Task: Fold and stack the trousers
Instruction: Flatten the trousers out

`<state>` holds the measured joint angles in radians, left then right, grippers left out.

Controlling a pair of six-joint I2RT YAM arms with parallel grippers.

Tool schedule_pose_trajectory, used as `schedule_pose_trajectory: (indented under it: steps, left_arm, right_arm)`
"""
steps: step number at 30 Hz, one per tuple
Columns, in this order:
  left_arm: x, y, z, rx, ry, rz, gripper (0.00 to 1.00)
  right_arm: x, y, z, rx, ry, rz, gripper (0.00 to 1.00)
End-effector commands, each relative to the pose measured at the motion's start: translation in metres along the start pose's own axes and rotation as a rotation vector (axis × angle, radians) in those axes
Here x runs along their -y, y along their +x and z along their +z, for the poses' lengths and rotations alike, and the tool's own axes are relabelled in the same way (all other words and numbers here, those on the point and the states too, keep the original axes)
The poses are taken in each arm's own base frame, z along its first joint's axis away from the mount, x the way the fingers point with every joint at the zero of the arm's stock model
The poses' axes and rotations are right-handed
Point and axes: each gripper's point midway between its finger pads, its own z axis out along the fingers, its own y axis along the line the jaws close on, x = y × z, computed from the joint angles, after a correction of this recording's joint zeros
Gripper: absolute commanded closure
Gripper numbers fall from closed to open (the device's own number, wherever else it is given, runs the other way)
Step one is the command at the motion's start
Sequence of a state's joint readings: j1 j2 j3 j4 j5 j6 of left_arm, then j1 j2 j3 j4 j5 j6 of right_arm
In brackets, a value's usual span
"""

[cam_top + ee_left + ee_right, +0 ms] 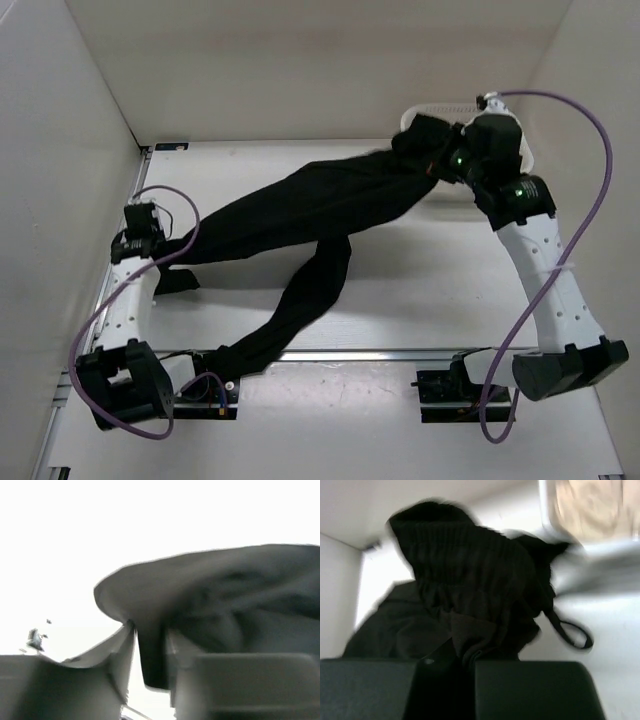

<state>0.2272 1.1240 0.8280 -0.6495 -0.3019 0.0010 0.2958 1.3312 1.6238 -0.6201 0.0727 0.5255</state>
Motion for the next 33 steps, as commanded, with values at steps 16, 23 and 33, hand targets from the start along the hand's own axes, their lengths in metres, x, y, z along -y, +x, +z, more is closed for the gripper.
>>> schedule_pose_trajectory:
  steps: [16, 23, 33]
  left_arm:
    - [0.038, 0.049, -0.028, -0.232, 0.126, 0.216, 0.17]
    - [0.016, 0.051, -0.016, -0.265, 0.071, 0.126, 0.15]
    - [0.011, -0.018, 0.024, -0.178, 0.092, -0.007, 0.10]
  right_arm:
    - [0.193, 0.229, -0.087, -0.426, 0.707, 0.174, 0.62]
    - [0.259, 0.241, -0.160, -0.297, 1.106, 0.347, 0.01]
    - [0.226, 0.165, -0.061, -0.133, 0.837, 0.426, 0.01]
